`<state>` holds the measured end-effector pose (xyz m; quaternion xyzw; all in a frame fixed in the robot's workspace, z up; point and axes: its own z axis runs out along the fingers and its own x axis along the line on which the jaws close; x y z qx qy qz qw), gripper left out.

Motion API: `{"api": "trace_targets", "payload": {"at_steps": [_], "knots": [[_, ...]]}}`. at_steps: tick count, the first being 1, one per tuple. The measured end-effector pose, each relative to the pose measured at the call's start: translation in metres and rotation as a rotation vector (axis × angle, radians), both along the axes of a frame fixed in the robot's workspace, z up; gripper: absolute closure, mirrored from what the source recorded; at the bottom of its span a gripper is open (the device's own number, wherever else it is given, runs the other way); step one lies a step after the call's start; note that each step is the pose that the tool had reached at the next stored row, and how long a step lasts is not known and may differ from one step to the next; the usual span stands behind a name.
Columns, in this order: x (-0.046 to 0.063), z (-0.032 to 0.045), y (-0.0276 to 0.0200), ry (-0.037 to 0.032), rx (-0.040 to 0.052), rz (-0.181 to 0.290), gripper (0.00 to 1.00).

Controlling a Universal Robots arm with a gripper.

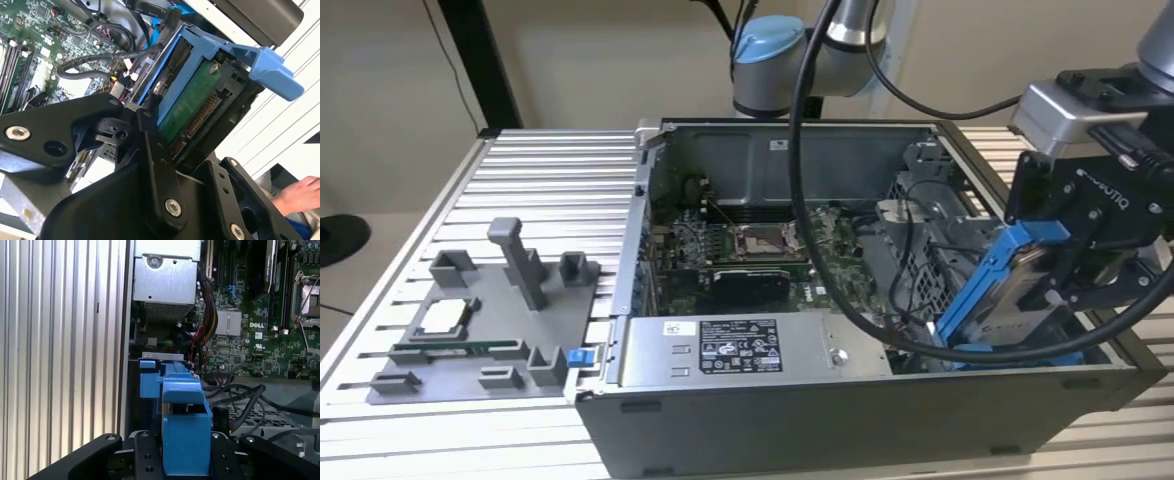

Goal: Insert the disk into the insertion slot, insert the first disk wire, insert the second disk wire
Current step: 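Insert the disk into the insertion slot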

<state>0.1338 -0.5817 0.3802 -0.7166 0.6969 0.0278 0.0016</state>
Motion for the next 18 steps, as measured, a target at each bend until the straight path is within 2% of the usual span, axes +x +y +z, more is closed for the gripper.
{"api": "trace_targets", "payload": {"at_steps": [3, 6, 7, 18], "knots": [[0.0000, -0.0054, 0.0000, 0.0000, -0.0001, 0.000, 1.00], [0.0000, -0.0062, 0.0000, -0.0002, -0.0003, 0.000, 1.00], [0.0001, -0.0062, 0.0000, -0.0001, -0.0005, 0.000, 0.00], [-0.0004, -0.0025, 0.0007, 0.0000, -0.0003, 0.000, 0.00]]}}
